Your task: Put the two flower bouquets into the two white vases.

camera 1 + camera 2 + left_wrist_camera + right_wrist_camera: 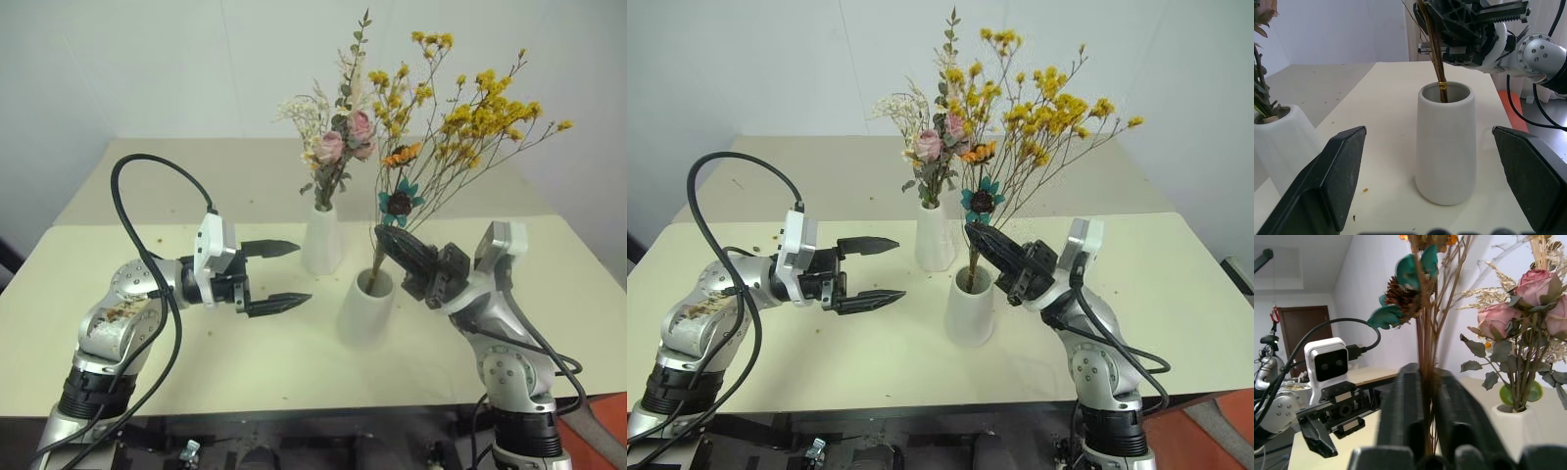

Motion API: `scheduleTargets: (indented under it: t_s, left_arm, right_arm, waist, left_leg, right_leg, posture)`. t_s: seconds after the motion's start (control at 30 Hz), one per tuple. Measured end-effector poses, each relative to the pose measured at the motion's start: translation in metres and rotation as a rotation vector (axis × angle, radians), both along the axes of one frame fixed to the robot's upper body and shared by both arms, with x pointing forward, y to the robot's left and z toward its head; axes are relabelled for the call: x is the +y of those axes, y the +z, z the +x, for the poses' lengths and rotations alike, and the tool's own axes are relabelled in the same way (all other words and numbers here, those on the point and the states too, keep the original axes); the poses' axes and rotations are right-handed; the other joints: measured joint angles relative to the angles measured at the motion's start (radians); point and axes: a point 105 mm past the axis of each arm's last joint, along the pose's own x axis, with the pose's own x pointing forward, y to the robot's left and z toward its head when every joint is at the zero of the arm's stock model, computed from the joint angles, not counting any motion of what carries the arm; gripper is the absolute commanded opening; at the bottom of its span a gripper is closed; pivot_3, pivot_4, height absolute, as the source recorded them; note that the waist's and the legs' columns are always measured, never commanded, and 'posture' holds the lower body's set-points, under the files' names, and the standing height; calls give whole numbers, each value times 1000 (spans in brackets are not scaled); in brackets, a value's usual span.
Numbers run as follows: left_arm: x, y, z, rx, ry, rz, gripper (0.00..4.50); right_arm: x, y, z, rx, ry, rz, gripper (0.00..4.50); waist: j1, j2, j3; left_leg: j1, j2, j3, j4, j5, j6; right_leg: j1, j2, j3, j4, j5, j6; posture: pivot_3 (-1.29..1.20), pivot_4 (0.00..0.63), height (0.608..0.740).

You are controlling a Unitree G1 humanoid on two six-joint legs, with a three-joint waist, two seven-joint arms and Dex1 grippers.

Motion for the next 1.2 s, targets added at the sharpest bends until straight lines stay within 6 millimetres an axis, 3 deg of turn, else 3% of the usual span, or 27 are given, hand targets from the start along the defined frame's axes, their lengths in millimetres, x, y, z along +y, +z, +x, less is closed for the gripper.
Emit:
scheduleTargets:
  t_s: [0.3,0.57,0.73,0.87,1.2]
  left_arm:
    - [-1,0,1,-12,2,1,4500]
    - [-1,-2,3,-12,10,3,4500]
    - [0,-4,5,-13,19,10,4500]
    - [0,-3,4,-20,13,6,4500]
    - [0,-5,6,-11,14,-5,4500]
  right_arm:
    - [-4,-11,-6,15,18,-50,4441]
    - [-14,-21,0,47,-83,-138,4441]
    - [-37,-25,0,54,-156,-227,4441]
    - [-54,-26,-10,69,-124,-297,4441]
    - [-63,-27,-25,47,-36,-426,4441]
  waist:
    - [3,0,0]
    - [7,0,0]
    - [13,0,0]
    - [15,0,0]
    - [14,0,0]
  left_leg:
    - [0,0,0,0,0,0]
    - [0,0,0,0,0,0]
    - [-1,-1,0,0,0,0]
    - [0,-1,0,0,0,0]
    - [-1,-1,0,0,0,0]
  right_leg:
    - [0,0,0,0,0,0]
    - [0,0,0,0,0,0]
    - [0,-1,0,-1,0,0]
    - [1,-1,0,-1,0,0]
    - [1,-1,0,-1,0,1]
  posture:
    - [0,150,740]
    - [0,150,740]
    - [0,150,740]
    - [0,150,740]
    - [0,150,740]
